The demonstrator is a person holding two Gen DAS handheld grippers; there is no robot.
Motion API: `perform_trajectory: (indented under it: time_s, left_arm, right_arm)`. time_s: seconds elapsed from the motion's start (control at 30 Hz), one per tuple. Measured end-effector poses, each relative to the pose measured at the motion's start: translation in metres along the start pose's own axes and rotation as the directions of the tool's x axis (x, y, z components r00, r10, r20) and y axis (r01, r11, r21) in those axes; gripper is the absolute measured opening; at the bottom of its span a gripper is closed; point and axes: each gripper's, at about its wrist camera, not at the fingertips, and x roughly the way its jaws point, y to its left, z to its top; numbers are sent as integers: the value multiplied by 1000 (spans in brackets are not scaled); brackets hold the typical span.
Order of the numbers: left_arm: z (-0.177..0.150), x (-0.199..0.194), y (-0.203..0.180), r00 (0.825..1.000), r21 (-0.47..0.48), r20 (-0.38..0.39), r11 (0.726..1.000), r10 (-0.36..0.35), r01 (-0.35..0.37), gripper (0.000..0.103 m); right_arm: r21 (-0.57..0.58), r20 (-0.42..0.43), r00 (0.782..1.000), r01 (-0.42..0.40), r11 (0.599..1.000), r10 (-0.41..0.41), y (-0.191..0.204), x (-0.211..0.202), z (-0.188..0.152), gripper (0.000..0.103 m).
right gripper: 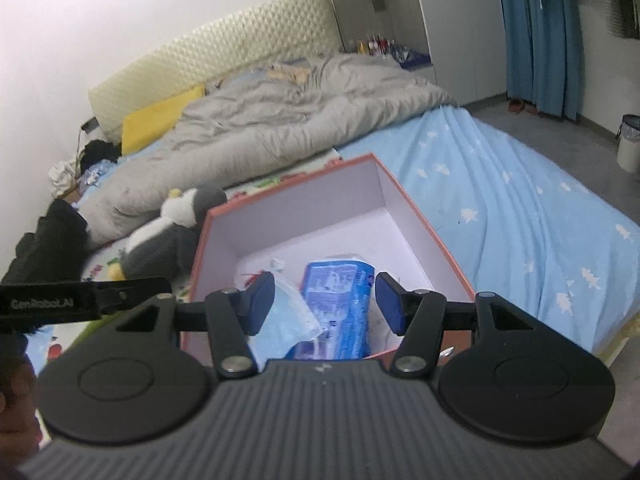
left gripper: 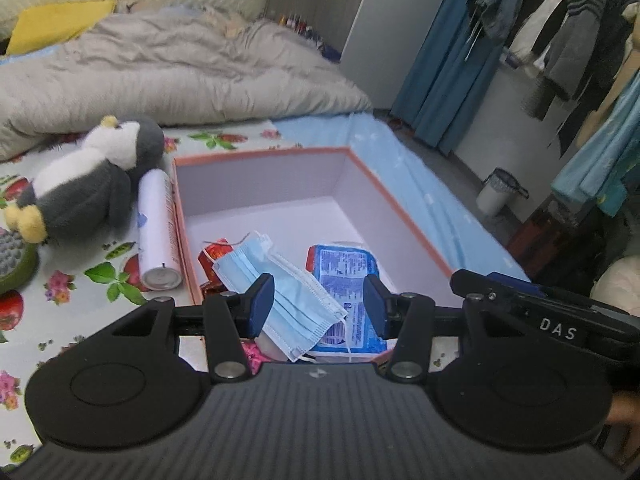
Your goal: Organize soft objects
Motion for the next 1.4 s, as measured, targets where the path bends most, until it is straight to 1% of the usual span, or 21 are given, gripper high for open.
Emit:
perform_trajectory:
  time_s: [0.13, 0.3, 0.37, 0.5, 0.63, 0.77, 1.07, 1.17, 1.4]
  left_arm:
    - [-7, -36, -2, 999, 12, 40, 1000, -6, 5, 55]
    - [-19, -70, -6, 997, 30, 73, 999, -22, 20, 55]
    - [-26, -83, -7, 996, 36, 87, 999, -22, 19, 55]
    - [-39, -108, -5, 994, 32, 109, 999, -21, 18, 55]
    - [-54, -129, -3, 993, 27, 121, 1000, -15, 12, 55]
    - [-69, -142, 1, 993, 15, 120, 1000, -5, 3, 55]
    - [-97, -156, 11, 993, -6, 111, 999, 33, -33, 55]
    - [-105, -161, 15, 993, -17, 112, 999, 47, -45, 55]
    - [-109, -167, 20, 990, -26, 123, 998, 62, -59, 55]
  right_arm:
    - [-10, 44, 999, -2, 1000, 2, 15, -31, -1, 58]
    - [-23, 89, 996, -10, 1000, 12, 31, -64, -8, 58]
    - [-31, 93, 996, -7, 999, 10, 36, -73, -13, 58]
    - [-12, 82, 996, -25, 1000, 26, 42, -89, -26, 58]
    - [-25, 73, 997, -24, 999, 26, 53, -101, -39, 58]
    - [-48, 65, 998, -23, 999, 26, 63, -111, -53, 58]
    - [-60, 38, 999, -13, 998, 15, 71, -114, -76, 58]
    - [-76, 37, 999, -12, 997, 15, 75, -114, -80, 58]
    - [-85, 45, 999, -1, 996, 5, 77, -116, -81, 58]
